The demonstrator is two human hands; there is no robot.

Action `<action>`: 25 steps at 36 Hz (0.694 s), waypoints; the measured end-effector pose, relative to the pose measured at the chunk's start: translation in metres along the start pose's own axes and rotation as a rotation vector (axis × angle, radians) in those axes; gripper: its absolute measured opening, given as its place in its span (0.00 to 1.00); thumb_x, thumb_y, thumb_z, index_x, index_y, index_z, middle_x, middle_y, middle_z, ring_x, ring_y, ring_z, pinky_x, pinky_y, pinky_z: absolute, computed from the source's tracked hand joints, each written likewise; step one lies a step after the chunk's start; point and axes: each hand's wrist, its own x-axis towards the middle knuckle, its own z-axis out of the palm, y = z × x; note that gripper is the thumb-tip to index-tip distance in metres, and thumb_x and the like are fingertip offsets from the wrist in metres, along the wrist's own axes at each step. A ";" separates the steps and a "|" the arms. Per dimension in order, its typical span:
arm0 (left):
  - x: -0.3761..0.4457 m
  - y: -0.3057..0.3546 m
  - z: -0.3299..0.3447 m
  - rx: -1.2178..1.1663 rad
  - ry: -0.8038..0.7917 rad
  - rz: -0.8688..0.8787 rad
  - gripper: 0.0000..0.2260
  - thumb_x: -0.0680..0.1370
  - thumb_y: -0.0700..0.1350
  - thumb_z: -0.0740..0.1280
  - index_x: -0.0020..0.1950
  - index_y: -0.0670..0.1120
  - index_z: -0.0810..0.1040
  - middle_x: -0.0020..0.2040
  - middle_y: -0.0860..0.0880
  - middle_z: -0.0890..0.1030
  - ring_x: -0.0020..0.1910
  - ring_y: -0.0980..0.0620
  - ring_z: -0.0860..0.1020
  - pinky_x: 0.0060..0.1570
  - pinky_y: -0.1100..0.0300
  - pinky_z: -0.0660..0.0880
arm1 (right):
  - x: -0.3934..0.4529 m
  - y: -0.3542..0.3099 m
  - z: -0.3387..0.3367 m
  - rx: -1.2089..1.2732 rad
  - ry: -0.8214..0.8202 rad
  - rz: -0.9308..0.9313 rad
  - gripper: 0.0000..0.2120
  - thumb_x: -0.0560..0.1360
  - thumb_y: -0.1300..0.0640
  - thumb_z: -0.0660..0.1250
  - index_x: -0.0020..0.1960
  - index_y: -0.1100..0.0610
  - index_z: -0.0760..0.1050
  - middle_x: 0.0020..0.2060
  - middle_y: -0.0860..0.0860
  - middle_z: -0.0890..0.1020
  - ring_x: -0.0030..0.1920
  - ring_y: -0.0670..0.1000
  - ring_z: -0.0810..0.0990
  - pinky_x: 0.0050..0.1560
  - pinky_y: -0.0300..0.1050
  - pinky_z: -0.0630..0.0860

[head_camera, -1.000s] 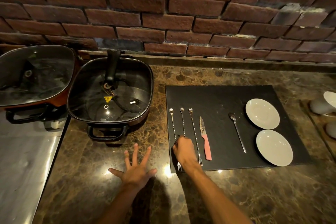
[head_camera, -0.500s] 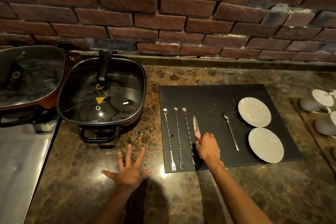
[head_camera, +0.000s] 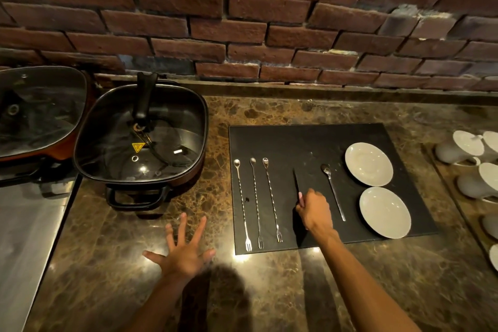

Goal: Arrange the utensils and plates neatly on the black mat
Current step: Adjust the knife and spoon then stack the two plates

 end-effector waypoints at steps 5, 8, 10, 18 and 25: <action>-0.003 0.004 0.000 0.015 0.053 0.019 0.38 0.76 0.72 0.57 0.74 0.71 0.32 0.79 0.57 0.28 0.79 0.39 0.34 0.66 0.20 0.46 | -0.002 -0.001 0.011 0.061 -0.049 -0.014 0.11 0.77 0.53 0.67 0.52 0.61 0.73 0.54 0.60 0.78 0.52 0.61 0.79 0.52 0.53 0.76; -0.004 0.006 0.002 0.011 0.171 0.088 0.30 0.80 0.66 0.54 0.79 0.67 0.43 0.82 0.57 0.39 0.81 0.45 0.40 0.71 0.26 0.48 | -0.006 -0.001 0.015 0.055 -0.059 0.012 0.15 0.77 0.48 0.67 0.56 0.59 0.72 0.56 0.58 0.78 0.55 0.61 0.78 0.53 0.51 0.75; -0.004 0.011 0.005 0.019 0.227 0.139 0.27 0.82 0.64 0.51 0.80 0.65 0.48 0.82 0.57 0.45 0.81 0.49 0.43 0.74 0.30 0.48 | -0.010 0.001 0.016 0.036 -0.064 0.023 0.16 0.77 0.46 0.66 0.57 0.56 0.71 0.57 0.57 0.77 0.55 0.60 0.79 0.52 0.52 0.75; 0.013 0.034 0.016 -0.006 0.279 0.215 0.28 0.77 0.68 0.34 0.77 0.70 0.45 0.82 0.61 0.44 0.81 0.53 0.39 0.71 0.28 0.37 | -0.025 0.016 0.008 -0.026 -0.092 0.025 0.20 0.77 0.41 0.64 0.62 0.52 0.69 0.60 0.53 0.76 0.58 0.57 0.79 0.53 0.54 0.75; 0.020 0.042 0.026 0.011 0.277 0.152 0.24 0.76 0.68 0.26 0.73 0.74 0.34 0.81 0.60 0.38 0.77 0.55 0.29 0.59 0.36 0.16 | -0.029 0.050 -0.009 -0.016 -0.024 0.035 0.16 0.78 0.42 0.61 0.56 0.54 0.71 0.56 0.53 0.77 0.56 0.57 0.78 0.50 0.52 0.73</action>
